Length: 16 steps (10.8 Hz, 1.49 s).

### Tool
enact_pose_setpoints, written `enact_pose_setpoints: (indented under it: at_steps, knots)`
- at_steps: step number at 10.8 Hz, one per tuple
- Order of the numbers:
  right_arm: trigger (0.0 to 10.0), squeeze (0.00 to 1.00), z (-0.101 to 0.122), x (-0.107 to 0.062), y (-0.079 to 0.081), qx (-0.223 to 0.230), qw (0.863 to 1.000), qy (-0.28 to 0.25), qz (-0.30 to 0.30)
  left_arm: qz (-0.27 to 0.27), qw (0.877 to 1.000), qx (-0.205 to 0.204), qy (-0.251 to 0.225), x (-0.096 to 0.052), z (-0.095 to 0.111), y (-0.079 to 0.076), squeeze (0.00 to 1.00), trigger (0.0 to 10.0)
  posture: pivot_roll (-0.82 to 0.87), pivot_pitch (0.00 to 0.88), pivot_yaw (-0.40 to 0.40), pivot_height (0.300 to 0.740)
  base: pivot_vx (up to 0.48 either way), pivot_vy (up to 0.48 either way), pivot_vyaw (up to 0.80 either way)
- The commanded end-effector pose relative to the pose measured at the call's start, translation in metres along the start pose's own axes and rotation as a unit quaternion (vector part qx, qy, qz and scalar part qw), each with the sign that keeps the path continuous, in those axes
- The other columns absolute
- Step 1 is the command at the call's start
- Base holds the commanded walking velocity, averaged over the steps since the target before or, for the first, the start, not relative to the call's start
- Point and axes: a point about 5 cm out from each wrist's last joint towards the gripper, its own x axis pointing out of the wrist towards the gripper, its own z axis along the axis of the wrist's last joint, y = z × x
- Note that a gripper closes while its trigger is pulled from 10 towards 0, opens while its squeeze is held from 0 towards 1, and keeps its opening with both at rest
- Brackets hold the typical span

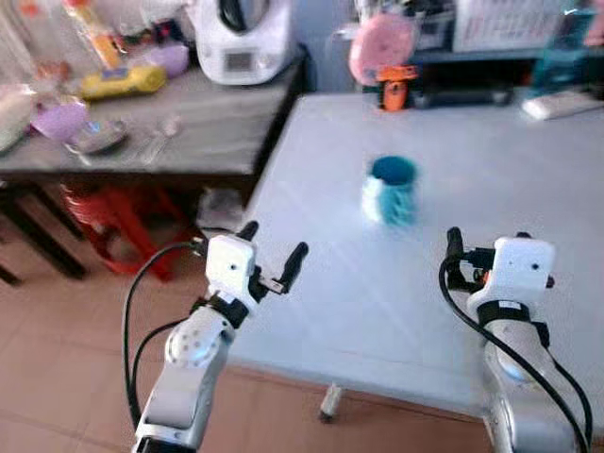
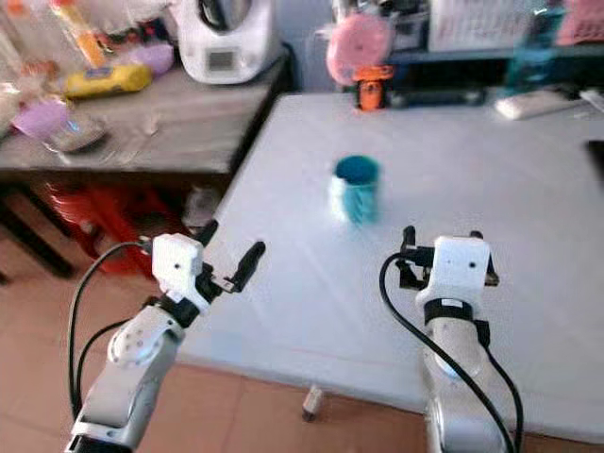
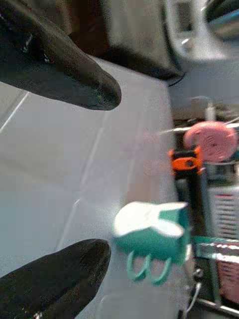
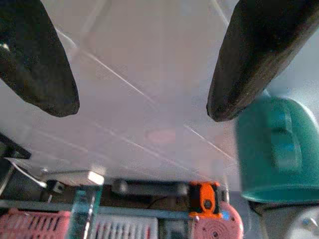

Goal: Setting the table

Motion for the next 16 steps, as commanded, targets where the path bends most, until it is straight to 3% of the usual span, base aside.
enact_pose_setpoints:
  at_steps: [1, 3, 5, 11, 12, 16]
  knots:
    - [10.0, 0.0, 0.001, 0.002, 0.007, 0.005, 1.0, 0.002, 0.019, 0.014, 1.0, 0.011, 0.003, -0.006, 0.0, 0.01, 0.0, 10.0, -0.13, 0.112, 0.143, 0.74, 0.0, 0.0, 0.0]
    - [10.0, 0.0, 0.002, 0.009, 0.008, -0.004, 0.999, 0.002, 0.046, -0.01, 1.0, 0.002, 0.006, -0.014, -0.003, 0.01, 0.0, 10.0, -0.13, 0.126, 0.147, 0.74, 0.0, 0.0, 0.0]
    - [10.0, 0.0, 0.008, 0.023, 0.019, -0.01, 0.994, -0.01, 0.105, -0.049, 0.998, -0.008, 0.024, -0.024, -0.01, 0.007, 0.0, 10.0, -0.11, 0.148, 0.152, 0.74, 0.0, 0.0, 0.0]
    - [10.0, 0.0, 0.019, 0.062, 0.033, -0.024, 0.989, -0.032, 0.144, -0.045, 0.998, -0.013, 0.03, -0.026, -0.021, 0.009, 0.0, 10.0, -0.1, 0.153, 0.146, 0.74, 0.0, 0.0, 0.0]
    - [0.0, 0.0, 0.02, 0.066, 0.035, -0.019, 0.988, -0.033, 0.151, -0.043, 0.999, -0.013, 0.03, -0.026, -0.022, 0.009, 0.0, 10.0, -0.1, 0.154, 0.145, 0.74, 0.0, 0.0, 0.0]
    - [0.0, 0.0, 0.02, 0.071, 0.045, -0.016, 0.982, -0.043, 0.182, -0.04, 0.999, -0.011, 0.025, -0.024, -0.02, 0.008, 0.0, 10.0, -0.1, 0.152, 0.14, 0.74, 0.0, 0.0, 0.0]
